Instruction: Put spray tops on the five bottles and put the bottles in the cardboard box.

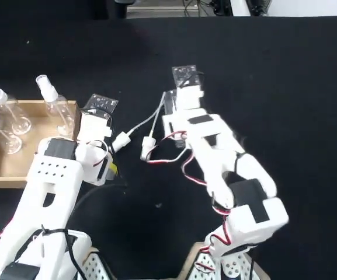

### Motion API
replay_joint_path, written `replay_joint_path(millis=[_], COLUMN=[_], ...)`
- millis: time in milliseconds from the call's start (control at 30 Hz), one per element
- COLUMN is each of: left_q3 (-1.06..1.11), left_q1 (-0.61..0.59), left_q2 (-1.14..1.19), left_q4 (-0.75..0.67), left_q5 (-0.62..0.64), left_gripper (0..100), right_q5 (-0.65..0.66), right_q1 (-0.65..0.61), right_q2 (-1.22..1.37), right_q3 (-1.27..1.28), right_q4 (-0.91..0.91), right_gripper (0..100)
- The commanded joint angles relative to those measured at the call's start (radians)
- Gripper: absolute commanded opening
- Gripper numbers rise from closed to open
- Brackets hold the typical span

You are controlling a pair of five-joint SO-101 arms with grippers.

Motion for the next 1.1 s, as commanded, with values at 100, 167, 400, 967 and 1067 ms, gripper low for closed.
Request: replay_joint_path(millis=[100,167,400,967,1067], left_q3=[-0.012,-0.018,-0.021,-0.213,-0.214], left_q1=[0.015,0.015,0.012,0.002,0.002], left_q2=[-0.029,-0.029,-0.031,-0.031,-0.031], left_q4=[-0.014,-0.014,0.000,0.362,0.361], left_q5=[0.011,0.011,-0.040,-0.265,-0.265], left_gripper=[21,21,21,21,21], right_q5=[0.081,0.212,0.893,1.057,1.007], right_q1=[0.083,0.077,-0.043,-0.235,-0.239], right_q2=[-0.400,-0.516,-0.794,-0.969,-0.975], right_q3=[-0.056,-0.056,0.054,0.522,0.499], right_q4=[0.394,0.539,0.918,0.761,0.779], right_gripper=[1.2,1.2,1.1,17.3,32.0])
